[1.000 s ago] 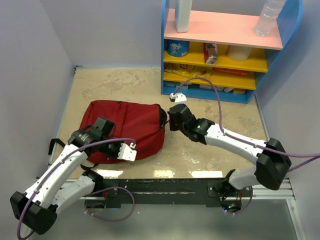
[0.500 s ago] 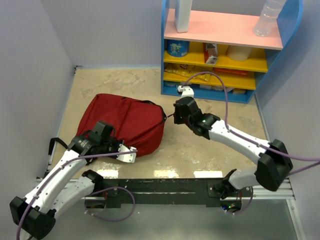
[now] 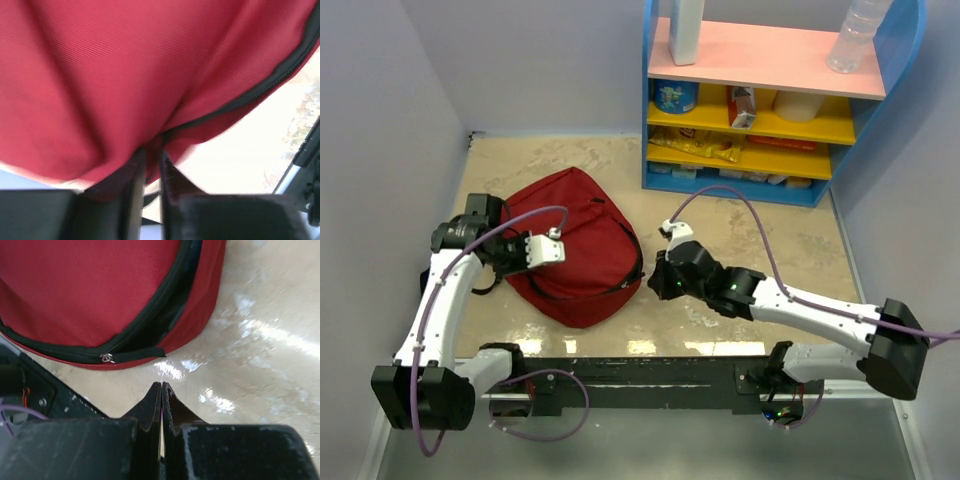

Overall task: Pack the student bag
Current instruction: Zip the student bag at the center of the board.

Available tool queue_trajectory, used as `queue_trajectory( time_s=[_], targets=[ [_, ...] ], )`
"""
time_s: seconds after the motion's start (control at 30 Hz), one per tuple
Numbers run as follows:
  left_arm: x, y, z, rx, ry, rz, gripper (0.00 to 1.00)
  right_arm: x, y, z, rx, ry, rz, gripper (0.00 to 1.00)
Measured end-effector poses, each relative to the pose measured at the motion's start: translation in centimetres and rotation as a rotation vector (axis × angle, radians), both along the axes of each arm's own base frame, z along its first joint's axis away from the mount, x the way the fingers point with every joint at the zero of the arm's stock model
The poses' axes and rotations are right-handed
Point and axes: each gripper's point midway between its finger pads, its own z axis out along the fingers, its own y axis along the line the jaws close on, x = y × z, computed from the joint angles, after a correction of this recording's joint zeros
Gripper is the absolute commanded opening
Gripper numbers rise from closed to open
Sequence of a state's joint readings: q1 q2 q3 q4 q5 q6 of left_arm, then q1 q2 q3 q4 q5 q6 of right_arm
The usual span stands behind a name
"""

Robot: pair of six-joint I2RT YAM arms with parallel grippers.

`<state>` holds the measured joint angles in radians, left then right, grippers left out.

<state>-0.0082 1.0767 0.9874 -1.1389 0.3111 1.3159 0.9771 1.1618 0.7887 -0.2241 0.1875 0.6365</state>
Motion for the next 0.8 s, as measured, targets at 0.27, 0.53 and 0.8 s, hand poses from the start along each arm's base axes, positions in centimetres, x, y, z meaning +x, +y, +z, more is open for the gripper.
queue_trajectory(
  time_s=[0.27, 0.53, 0.8],
  targets=[
    [0.6, -2.7, 6.7, -0.141, -0.091, -0.057, 0.48, -0.5, 0.7, 0.3, -0.031, -0.06, 0.074, 0.42],
    [-1.8, -11.6, 11.4, -0.41, -0.048, -0.24, 1.0, 0.8, 0.6, 3.4, -0.105, -0.3, 0.214, 0.45],
    [-5.0, -17.2, 4.9, -0.466, 0.242, -0.333, 1.0, 2.4, 1.2, 1.2, -0.191, -0.296, 0.347, 0.47]
  ],
)
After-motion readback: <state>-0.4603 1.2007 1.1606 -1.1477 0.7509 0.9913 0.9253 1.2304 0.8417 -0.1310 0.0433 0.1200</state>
